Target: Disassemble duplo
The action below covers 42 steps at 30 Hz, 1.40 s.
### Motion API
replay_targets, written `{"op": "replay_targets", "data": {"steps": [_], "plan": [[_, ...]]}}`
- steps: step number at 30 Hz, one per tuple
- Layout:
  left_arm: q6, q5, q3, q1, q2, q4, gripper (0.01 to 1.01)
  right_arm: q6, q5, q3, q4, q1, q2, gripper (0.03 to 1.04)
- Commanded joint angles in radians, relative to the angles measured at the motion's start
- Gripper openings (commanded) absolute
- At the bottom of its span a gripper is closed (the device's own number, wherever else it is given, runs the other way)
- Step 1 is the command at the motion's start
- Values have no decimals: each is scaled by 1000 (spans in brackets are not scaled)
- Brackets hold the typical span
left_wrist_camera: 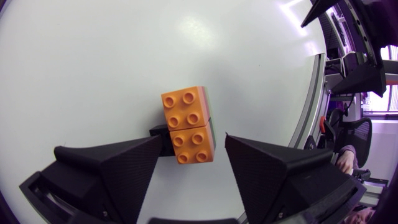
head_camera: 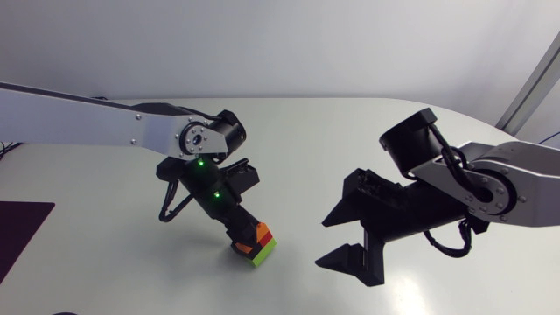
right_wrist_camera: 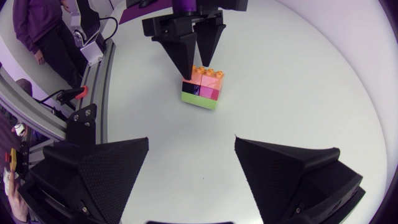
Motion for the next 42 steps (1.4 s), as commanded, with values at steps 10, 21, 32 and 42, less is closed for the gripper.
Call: {"op": "replay_targets", "data": {"steps": [10,21,32,42], "plan": [[-43,4,-33,-7,53,20,284,-22,4,-44,-21,-19,-32,995],[170,-65,-101,-86,-122,55,269,-54,1,-9,-40,0,-51,995],[469,-19,-276,-114,-353,181,269,-59,-56,22,-35,51,-11,995],[546,108,-288,-151,-415,215,267,-51,-102,80,-57,100,11,995]]}}
